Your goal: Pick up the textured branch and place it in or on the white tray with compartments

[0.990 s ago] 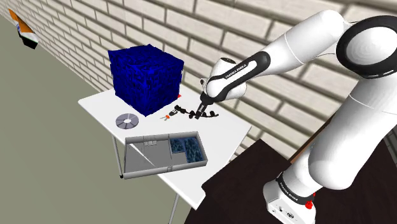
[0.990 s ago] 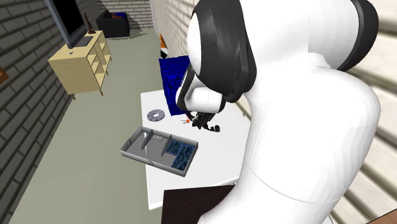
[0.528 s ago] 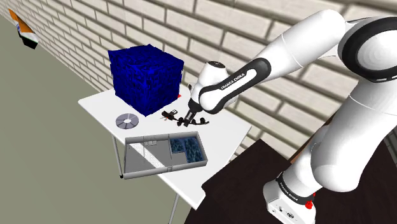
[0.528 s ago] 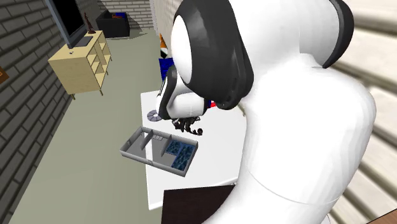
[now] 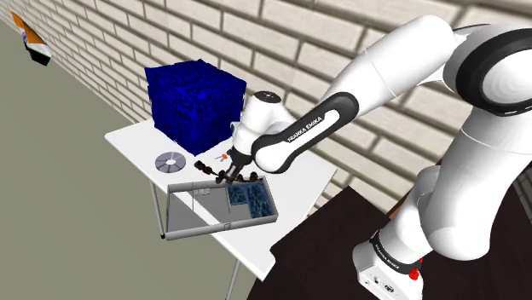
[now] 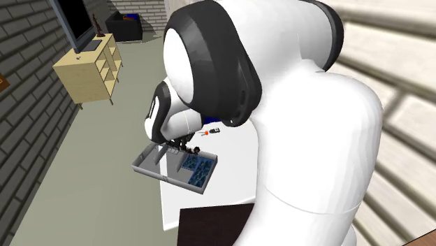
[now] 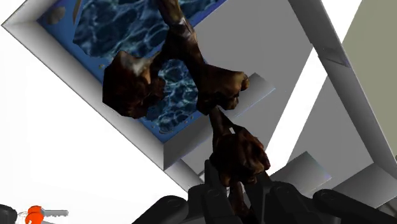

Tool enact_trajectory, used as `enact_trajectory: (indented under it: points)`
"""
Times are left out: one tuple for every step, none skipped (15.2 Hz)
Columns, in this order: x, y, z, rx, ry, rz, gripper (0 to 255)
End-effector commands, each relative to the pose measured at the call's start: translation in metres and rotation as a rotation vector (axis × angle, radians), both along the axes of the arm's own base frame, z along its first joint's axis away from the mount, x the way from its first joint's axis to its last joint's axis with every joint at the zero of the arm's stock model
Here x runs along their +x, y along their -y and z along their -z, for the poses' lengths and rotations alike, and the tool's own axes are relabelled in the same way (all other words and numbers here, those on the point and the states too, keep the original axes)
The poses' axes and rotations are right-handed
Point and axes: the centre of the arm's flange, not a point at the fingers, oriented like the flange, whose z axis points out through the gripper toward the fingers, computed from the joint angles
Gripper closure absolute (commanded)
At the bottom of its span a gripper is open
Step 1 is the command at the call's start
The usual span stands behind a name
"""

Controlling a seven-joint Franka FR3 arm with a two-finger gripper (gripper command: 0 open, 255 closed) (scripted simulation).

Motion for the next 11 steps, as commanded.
enact_trajectory:
  points:
    - [-0.008, -0.027, -0.001, 0.0, 0.0, 0.002, 255]
    - [-0.01, -0.036, -0.001, 0.0, 0.0, 0.002, 255]
    - [-0.01, -0.036, 0.005, 0.0, 0.0, 0.002, 255]
    - [-0.01, -0.036, 0.01, 0.0, 0.0, 0.002, 255]
    - [-0.01, -0.036, 0.015, 0.0, 0.0, 0.002, 255]
    - [-0.01, -0.036, 0.02, 0.0, 0.0, 0.002, 255]
    - [-0.01, -0.036, 0.026, 0.0, 0.0, 0.002, 255]
    - [-0.01, -0.036, 0.031, 0.0, 0.0, 0.002, 255]
    - [-0.01, -0.036, 0.036, 0.0, 0.0, 0.002, 255]
    - [-0.01, -0.036, 0.042, 0.0, 0.0, 0.002, 255]
    - [-0.01, -0.036, 0.047, 0.0, 0.0, 0.002, 255]
